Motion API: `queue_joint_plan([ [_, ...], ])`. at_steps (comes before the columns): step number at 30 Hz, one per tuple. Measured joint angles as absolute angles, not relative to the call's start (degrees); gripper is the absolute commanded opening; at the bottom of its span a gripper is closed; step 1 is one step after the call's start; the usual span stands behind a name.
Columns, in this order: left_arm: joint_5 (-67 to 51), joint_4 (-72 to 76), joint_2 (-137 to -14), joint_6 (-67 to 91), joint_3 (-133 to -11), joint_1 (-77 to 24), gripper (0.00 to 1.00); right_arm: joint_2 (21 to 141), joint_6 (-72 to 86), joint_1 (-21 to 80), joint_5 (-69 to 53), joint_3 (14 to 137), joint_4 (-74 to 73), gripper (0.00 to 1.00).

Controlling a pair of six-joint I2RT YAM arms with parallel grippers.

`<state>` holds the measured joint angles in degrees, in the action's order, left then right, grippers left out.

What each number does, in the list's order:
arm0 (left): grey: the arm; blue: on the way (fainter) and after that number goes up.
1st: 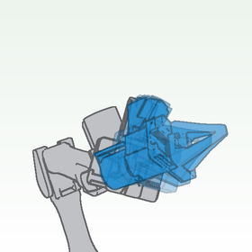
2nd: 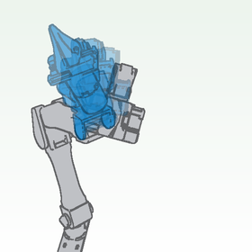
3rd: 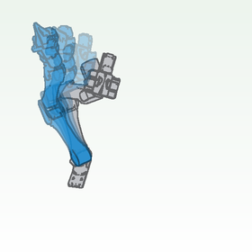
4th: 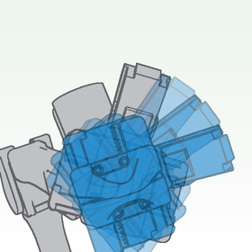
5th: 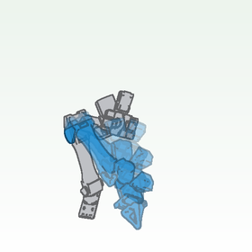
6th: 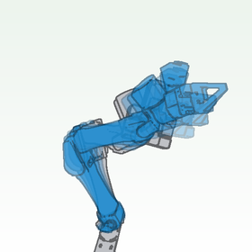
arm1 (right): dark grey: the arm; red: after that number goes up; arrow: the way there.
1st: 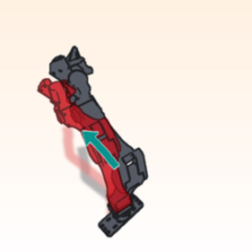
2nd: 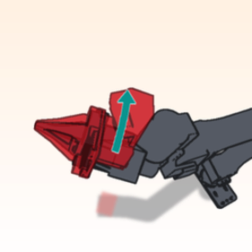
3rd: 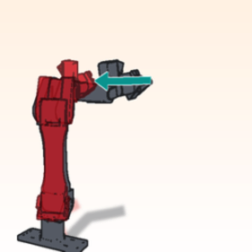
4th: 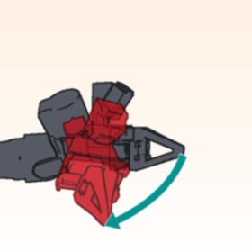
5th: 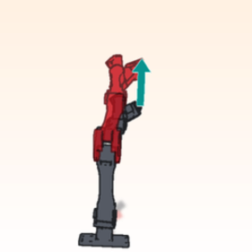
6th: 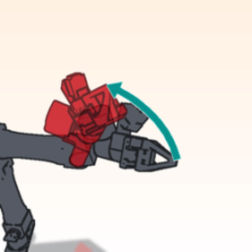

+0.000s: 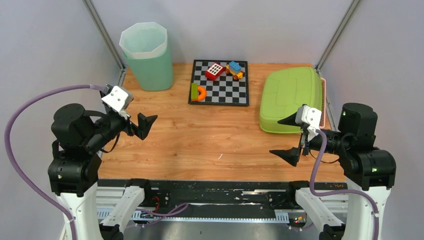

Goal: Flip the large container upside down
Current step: Pick up the container from the container.

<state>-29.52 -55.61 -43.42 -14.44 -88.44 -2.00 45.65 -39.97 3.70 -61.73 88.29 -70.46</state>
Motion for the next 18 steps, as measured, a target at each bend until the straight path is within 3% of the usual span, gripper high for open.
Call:
queue_joint_plan([
  [12, -30.3, -54.6, -43.7, -15.5, -86.8, -2.0, 1.00, 46.4, -38.6, 3.7, -60.5, 88.3, -69.1, 1.00],
  [18, -31.8, -54.0, -43.8, -18.5, -82.3, -2.0, 1.00, 46.6, -32.0, 3.6, -52.8, 86.4, -61.9, 0.99],
])
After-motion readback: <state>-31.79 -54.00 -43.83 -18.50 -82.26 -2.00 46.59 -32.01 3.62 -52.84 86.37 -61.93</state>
